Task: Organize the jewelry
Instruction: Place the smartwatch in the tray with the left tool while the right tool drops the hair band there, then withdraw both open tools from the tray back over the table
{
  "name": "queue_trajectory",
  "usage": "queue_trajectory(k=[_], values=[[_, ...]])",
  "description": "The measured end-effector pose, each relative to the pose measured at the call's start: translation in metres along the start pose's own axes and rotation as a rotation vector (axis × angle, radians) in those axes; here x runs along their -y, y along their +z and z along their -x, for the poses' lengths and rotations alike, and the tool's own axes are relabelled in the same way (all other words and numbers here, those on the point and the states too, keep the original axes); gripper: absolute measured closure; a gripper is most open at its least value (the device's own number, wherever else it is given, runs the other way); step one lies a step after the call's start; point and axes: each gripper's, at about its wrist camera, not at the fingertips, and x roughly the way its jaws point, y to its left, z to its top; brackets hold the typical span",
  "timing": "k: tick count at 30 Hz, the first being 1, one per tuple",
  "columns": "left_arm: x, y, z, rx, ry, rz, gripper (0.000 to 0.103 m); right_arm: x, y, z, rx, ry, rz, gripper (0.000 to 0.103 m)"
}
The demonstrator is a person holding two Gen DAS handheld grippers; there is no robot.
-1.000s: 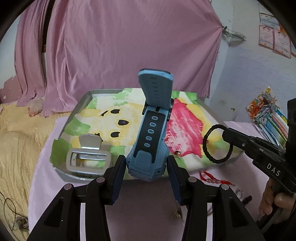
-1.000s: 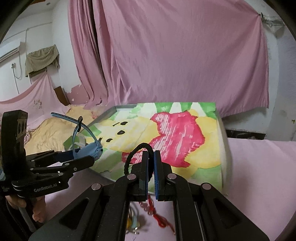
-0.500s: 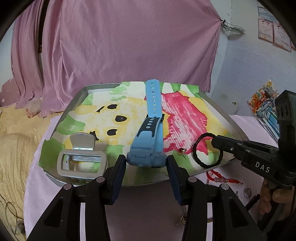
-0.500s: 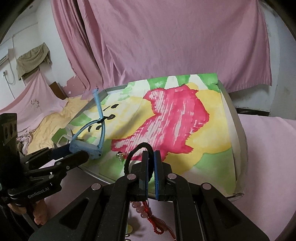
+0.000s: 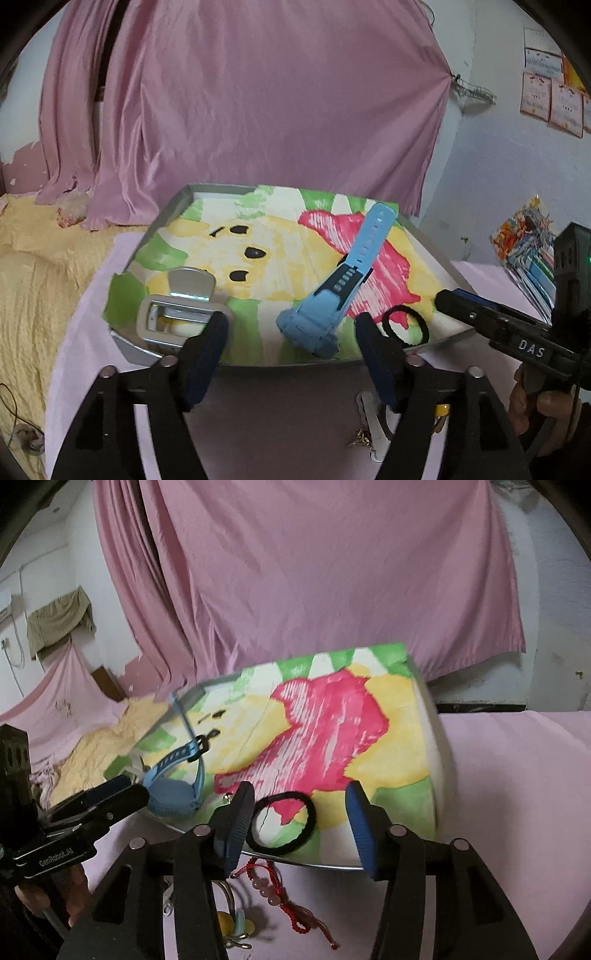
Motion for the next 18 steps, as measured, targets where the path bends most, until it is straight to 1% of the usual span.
queue_trajectory(k=[1, 3, 4, 5, 6, 7, 8, 9, 14, 16, 18], values=[[-0.001, -0.001, 0.003, 0.016, -0.003, 0.006, 0.025, 0.0, -0.001, 0.003, 0.01, -0.001, -0.001, 0.057], [-0.002, -0.002, 0.009, 0.04, -0.011, 0.011, 0.024, 0.001, -0.003, 0.009, 0.029, -0.003, -0.006, 0.056], [-0.002, -0.003, 0.012, 0.05, -0.012, 0.013, 0.022, 0.001, -0.005, 0.012, 0.037, -0.004, -0.008, 0.049], [-0.002, -0.003, 0.014, 0.057, -0.01, 0.014, 0.017, 0.0, -0.006, 0.017, 0.05, -0.006, -0.011, 0.045], [-0.001, -0.004, 0.017, 0.068, -0.004, 0.016, 0.014, 0.0, -0.008, 0.022, 0.066, -0.004, -0.013, 0.038], [-0.001, -0.005, 0.02, 0.079, 0.003, 0.018, 0.007, 0.0, -0.008, 0.026, 0.079, 0.001, -0.013, 0.034], [0.0, -0.007, 0.023, 0.089, 0.011, 0.021, 0.002, 0.0, -0.009, 0.032, 0.096, 0.008, -0.011, 0.032], [0.0, -0.008, 0.027, 0.1, 0.017, 0.023, 0.001, 0.0, -0.01, 0.037, 0.108, 0.014, -0.011, 0.028], [0.003, -0.018, 0.043, 0.137, 0.028, 0.017, 0.001, 0.002, -0.02, 0.055, 0.138, 0.028, -0.014, 0.017], [0.005, -0.023, 0.053, 0.165, 0.031, 0.011, 0.001, -0.001, -0.025, 0.064, 0.162, 0.032, 0.006, 0.009], [0.007, -0.028, 0.064, 0.198, 0.028, 0.006, 0.001, -0.004, -0.029, 0.073, 0.192, 0.033, 0.029, 0.008]])
